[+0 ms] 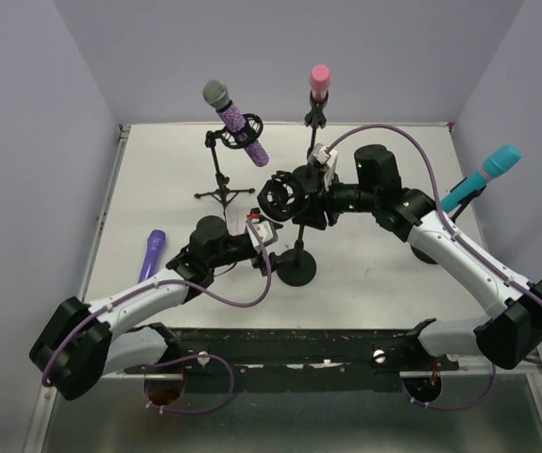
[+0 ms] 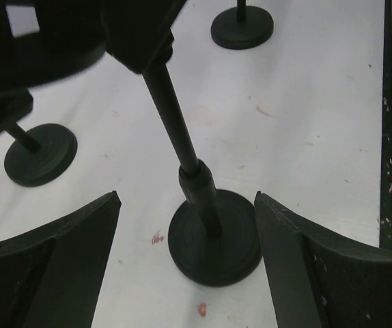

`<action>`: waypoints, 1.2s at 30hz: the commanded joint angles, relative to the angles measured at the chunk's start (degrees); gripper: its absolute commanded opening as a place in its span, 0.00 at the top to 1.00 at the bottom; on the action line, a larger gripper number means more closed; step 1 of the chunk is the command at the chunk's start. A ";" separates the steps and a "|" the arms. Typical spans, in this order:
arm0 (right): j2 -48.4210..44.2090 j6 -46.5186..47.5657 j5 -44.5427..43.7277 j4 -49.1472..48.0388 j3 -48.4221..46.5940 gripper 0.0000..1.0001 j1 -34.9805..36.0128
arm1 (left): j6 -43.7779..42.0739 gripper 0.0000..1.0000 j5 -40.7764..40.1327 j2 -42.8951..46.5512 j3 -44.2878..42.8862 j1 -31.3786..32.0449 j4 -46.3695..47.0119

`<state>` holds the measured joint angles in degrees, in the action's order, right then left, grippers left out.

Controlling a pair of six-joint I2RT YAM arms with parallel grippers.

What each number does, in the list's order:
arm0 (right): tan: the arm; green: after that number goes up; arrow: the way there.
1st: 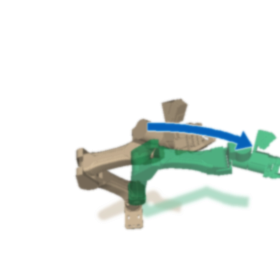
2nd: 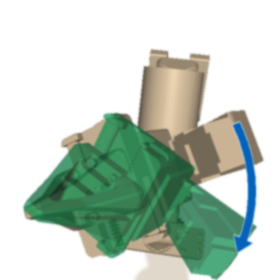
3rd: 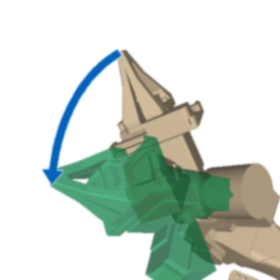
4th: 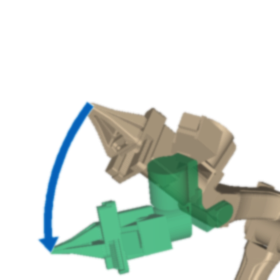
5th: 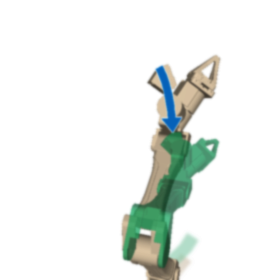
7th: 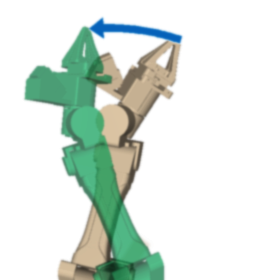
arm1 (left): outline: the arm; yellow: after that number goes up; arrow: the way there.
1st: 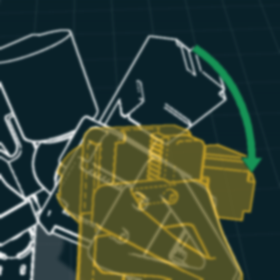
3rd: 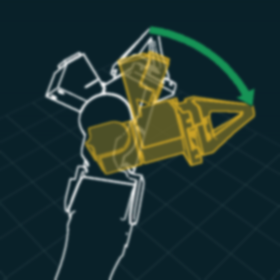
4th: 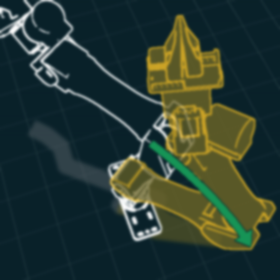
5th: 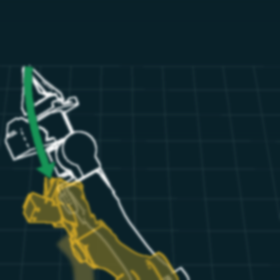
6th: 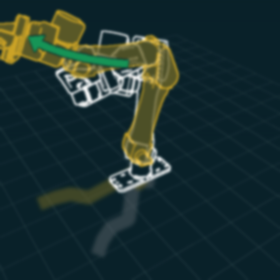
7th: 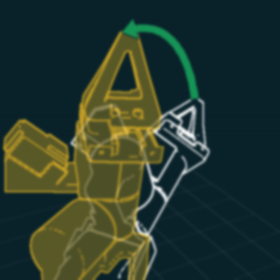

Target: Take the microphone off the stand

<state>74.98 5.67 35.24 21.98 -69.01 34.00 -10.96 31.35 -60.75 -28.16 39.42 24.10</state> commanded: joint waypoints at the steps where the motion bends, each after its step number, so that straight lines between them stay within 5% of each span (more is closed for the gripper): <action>1: 2.53 -4.71 4.48 5.09 -1.82 0.99 -0.07 | 4.37 0.15 1.42 -7.44 -2.25 0.75 17.11; 19: 4.12 -5.50 4.22 6.85 -6.66 0.99 -0.78 | 7.18 0.34 6.09 -22.92 -3.22 1.71 26.09; 23: 4.65 -5.50 4.22 6.94 -7.36 0.99 -0.86 | 7.62 0.57 6.97 -23.62 -3.48 1.71 26.00; 25: 4.91 -7.32 2.91 6.68 -7.63 0.99 -0.86 | 7.62 0.80 7.14 -23.01 -3.91 1.71 24.17; 26: 4.91 -8.73 0.64 6.41 -7.89 0.99 -0.95 | 7.01 1.00 7.14 -22.31 -4.44 1.71 21.81; 27: 5.26 -10.14 -1.21 6.41 -8.50 0.99 -1.21 | 6.22 1.00 6.36 -21.17 -4.62 1.71 19.17; 32: 8.33 -19.54 -6.34 10.96 -12.01 0.99 -6.82 | -2.81 1.00 -8.11 -11.52 -6.03 2.15 0.89; 36: 15.36 -28.68 -1.77 20.55 -14.57 0.99 -13.16 | -6.71 1.00 -37.18 -8.32 -9.17 8.03 -4.73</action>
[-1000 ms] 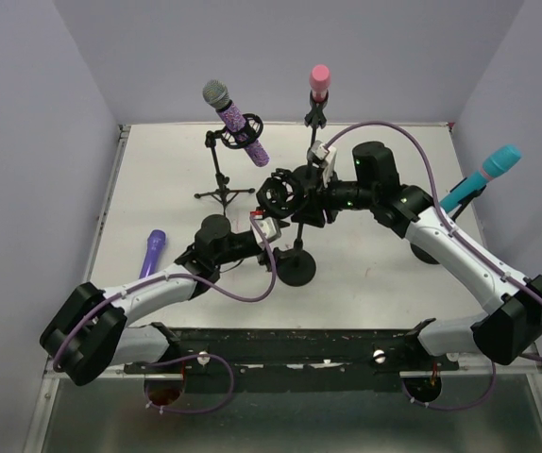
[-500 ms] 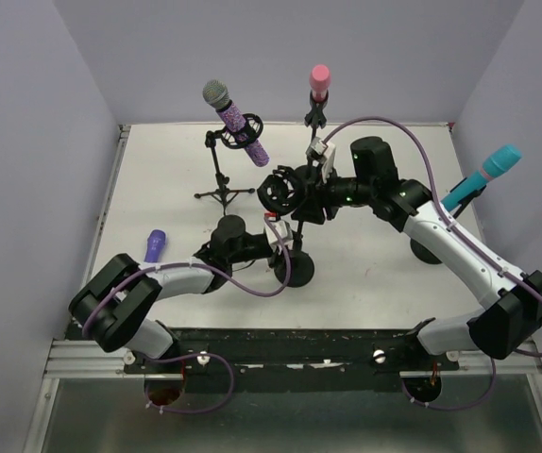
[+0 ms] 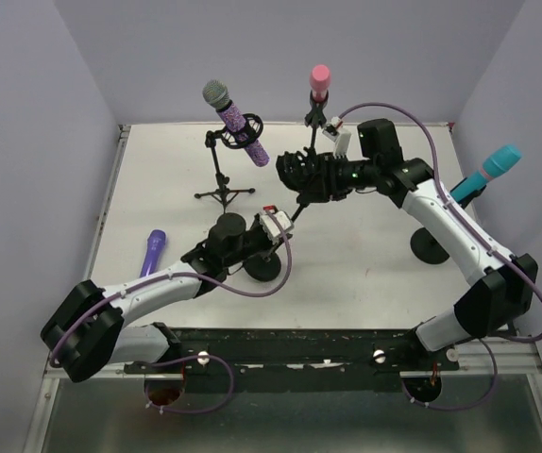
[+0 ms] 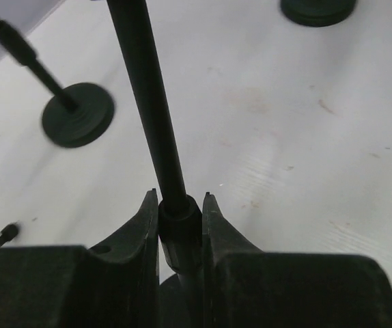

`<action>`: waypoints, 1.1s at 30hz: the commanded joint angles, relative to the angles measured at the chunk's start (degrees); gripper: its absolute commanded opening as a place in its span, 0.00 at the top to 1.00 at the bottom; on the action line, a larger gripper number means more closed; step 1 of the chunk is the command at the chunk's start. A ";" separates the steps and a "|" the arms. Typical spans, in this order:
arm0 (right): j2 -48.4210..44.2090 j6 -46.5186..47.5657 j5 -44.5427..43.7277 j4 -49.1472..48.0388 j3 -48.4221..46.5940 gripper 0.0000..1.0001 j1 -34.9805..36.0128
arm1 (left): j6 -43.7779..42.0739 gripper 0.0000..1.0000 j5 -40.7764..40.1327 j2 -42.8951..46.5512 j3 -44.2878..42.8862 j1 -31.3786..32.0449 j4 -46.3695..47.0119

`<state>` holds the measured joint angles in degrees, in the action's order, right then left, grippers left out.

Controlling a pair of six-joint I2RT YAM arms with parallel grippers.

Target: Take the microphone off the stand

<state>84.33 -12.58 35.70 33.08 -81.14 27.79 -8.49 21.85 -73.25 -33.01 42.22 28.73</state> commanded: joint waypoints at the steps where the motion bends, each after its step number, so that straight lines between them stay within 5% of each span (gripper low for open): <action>1: 6.10 -11.75 -1.70 9.28 -1.40 0.99 -7.74 | -8.48 1.00 -31.13 2.95 -6.60 6.38 -12.70; 6: 6.54 -15.63 0.50 5.42 5.10 0.99 -8.98 | -4.70 1.00 -34.77 -0.57 -9.00 7.26 -15.28; 11: 7.51 -14.23 4.10 3.84 7.84 0.99 -9.25 | -5.83 1.00 -27.06 -1.11 -12.24 6.83 -25.45; 12: 6.99 -13.53 4.63 2.53 8.02 1.00 -9.33 | -6.70 0.91 -24.60 -0.75 -13.21 6.57 -27.22; 13: 6.37 -12.65 4.99 1.47 8.37 0.99 -9.25 | -6.89 0.51 -21.96 0.12 -14.17 6.13 -28.63; 14: 5.85 -11.60 5.60 0.24 8.72 0.99 -9.25 | -6.72 0.33 -17.24 0.91 -14.62 5.43 -30.82; 16: 4.97 -7.22 7.35 -0.30 9.07 0.99 -9.25 | -5.93 0.20 -5.66 3.37 -14.97 2.54 -32.77; 20: 0.93 4.46 15.15 -4.85 12.93 0.99 -9.25 | -4.69 0.17 19.05 5.49 -14.45 -5.55 -34.35; 25: -5.75 11.95 19.40 -13.30 18.56 0.99 -9.25 | -10.74 0.23 37.53 -0.39 -19.18 -11.10 -45.76; 29: -6.46 15.83 19.58 -12.16 18.48 0.99 -9.16 | -15.76 0.27 44.24 -6.63 -22.61 -11.63 -53.07; 33: -6.90 16.27 19.14 -11.73 18.04 0.99 -9.16 | -14.37 0.29 45.21 -9.53 -22.19 -11.54 -49.58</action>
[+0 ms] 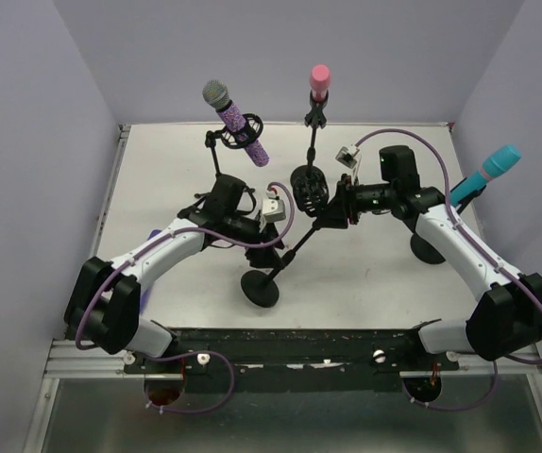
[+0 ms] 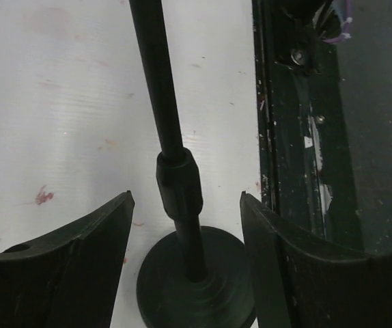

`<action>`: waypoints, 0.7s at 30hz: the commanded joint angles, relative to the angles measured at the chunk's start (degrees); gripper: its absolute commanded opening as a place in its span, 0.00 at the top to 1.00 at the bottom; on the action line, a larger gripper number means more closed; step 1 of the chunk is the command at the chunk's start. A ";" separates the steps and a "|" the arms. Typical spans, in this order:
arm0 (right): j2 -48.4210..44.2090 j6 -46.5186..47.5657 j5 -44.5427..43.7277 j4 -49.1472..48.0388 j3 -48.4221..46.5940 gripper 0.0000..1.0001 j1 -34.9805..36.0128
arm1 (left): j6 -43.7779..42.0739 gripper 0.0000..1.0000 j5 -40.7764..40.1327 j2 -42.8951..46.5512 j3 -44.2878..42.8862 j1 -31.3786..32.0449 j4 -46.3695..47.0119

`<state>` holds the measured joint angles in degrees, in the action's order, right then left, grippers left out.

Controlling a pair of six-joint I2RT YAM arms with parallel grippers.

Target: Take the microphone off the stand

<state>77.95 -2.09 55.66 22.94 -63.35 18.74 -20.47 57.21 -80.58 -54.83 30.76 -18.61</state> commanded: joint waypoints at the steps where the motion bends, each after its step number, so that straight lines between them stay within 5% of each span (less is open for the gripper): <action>1: -0.61 5.95 -0.99 -1.32 0.16 0.99 -0.11 | -0.99 0.29 9.76 -2.48 0.07 -0.09 -0.30; 7: -1.49 5.34 -1.08 -0.97 0.42 0.99 -0.02 | 6.23 0.42 8.36 -4.85 0.60 0.79 10.43; 14: -2.10 4.46 -1.87 -1.23 0.42 0.99 -0.02 | -4.65 0.67 5.28 -6.87 -1.51 4.48 2.27; 21: -0.96 -3.17 -6.25 -3.95 -0.19 0.99 -0.11 | -3.45 1.00 0.02 -3.73 -1.69 5.01 1.29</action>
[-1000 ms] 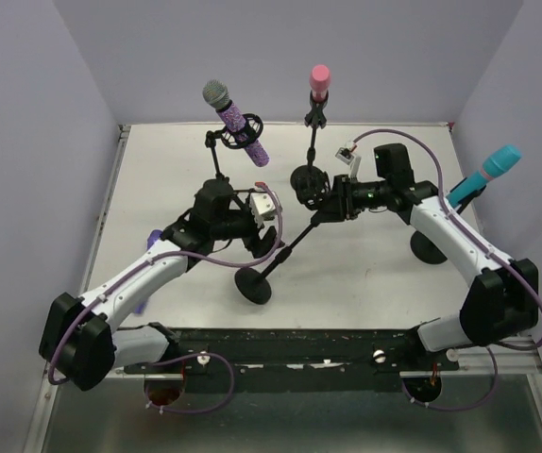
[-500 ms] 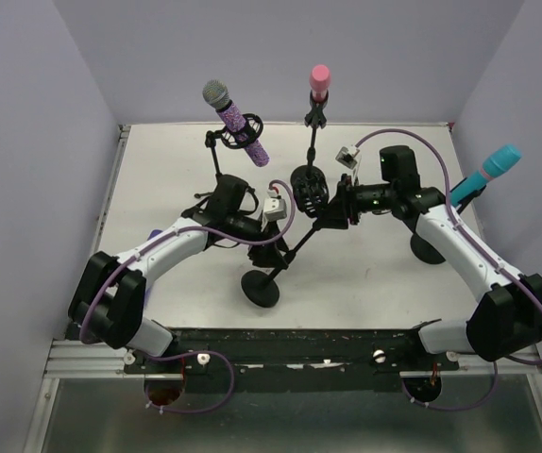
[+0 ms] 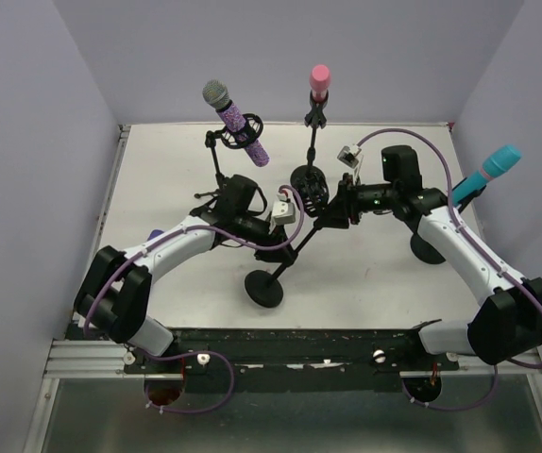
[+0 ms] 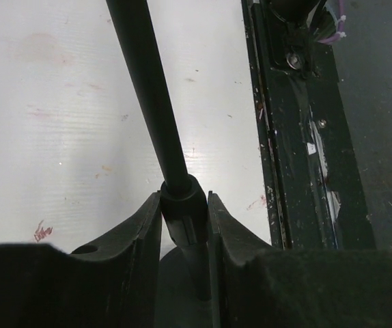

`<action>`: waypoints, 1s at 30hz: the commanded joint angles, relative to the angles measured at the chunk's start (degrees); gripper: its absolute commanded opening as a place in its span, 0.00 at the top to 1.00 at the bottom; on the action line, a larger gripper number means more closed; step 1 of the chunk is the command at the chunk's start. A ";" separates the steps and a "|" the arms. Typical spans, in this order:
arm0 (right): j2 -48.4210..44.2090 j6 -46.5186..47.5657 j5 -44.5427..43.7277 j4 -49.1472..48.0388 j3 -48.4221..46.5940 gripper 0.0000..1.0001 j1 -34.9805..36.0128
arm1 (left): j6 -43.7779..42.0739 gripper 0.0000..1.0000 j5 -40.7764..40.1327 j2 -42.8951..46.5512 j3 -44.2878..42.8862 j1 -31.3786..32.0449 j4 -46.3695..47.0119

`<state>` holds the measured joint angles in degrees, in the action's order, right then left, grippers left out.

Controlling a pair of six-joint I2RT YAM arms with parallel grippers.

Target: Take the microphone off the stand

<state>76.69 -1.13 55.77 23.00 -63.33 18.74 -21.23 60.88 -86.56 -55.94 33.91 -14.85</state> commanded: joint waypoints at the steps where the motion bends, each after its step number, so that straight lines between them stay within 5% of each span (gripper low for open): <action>1: 0.74 -6.58 -7.42 -4.02 -0.48 0.99 -0.20 | -1.28 1.00 -6.36 4.37 0.04 2.03 -0.98; 9: 8.12 -18.10 -4.26 0.20 -4.08 0.99 -0.11 | -0.99 1.00 -37.55 20.98 8.38 8.70 12.99; 17: 10.50 -26.03 -5.76 -0.68 -1.89 0.99 -0.11 | -8.37 1.00 -68.68 17.93 15.85 16.97 25.90; 22: 12.43 -27.09 -6.11 -0.07 -2.32 0.99 -0.20 | -12.16 1.00 -74.32 12.75 16.22 18.30 32.87; 27: 12.70 -26.91 -5.50 -0.76 -2.24 0.99 -0.20 | -7.70 1.00 -70.84 10.54 10.78 17.95 22.97; 28: 12.44 -26.56 -4.80 -1.20 -2.06 0.99 -0.20 | -6.38 0.98 -67.42 11.15 9.72 17.25 19.98; 30: 11.21 -25.42 -3.22 -2.43 -1.45 0.99 -0.20 | -2.69 0.47 -55.84 13.25 7.52 14.88 12.08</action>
<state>88.51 -28.01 48.47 17.56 -66.37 16.78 -27.57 -7.90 -75.61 -42.63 52.07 5.82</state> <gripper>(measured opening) 0.465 0.351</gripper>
